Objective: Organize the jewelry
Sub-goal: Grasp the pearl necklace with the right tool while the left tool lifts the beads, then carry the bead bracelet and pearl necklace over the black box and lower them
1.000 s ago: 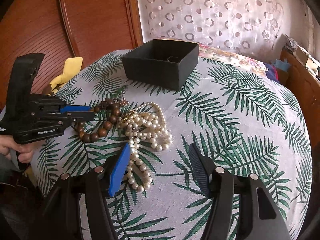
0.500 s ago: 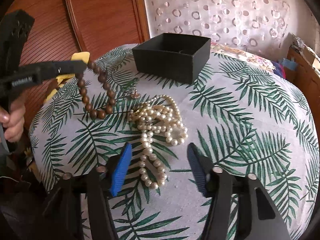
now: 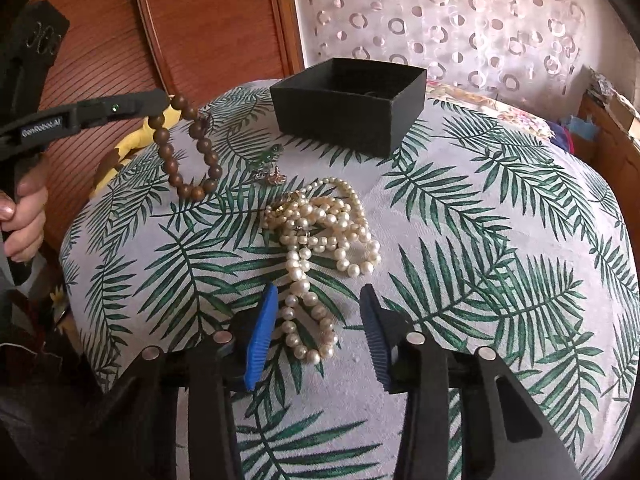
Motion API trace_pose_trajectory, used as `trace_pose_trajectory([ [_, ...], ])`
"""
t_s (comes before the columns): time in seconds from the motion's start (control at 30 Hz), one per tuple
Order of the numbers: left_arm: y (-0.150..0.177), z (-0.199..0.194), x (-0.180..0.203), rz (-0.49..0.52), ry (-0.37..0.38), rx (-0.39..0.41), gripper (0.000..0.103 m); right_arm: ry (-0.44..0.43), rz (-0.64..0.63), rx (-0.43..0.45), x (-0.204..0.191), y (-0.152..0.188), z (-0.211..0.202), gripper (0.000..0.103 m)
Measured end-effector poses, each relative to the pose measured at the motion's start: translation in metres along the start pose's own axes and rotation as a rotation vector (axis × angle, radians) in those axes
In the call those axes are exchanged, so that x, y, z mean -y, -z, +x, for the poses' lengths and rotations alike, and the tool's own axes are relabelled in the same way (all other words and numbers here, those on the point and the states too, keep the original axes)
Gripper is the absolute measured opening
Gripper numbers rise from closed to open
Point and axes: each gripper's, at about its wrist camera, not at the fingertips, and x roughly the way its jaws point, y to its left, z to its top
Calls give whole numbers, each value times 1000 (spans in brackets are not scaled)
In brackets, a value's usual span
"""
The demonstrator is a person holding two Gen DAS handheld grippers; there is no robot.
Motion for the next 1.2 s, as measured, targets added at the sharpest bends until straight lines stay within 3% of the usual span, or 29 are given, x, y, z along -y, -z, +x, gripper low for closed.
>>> trace_pose_trajectory([
  [0.33,0,2,2,1,0,4,12,31,-29,-14,0,0,7,34],
  [0.5,-2,2,1,0,-1,8,12,49,-92,-6,-9,-3,12,19],
  [0.53,-2,2,1,0,-2,9,12,43,-94,-6,-9,-4,12,10],
  [0.73,-3,2,0,-2,-1,13,12,-6,-73,-3,-6,-5,9,9],
  [1.2,-44,-8,13,41,11,116,12,40,-98,216,2,-66,-66,8],
])
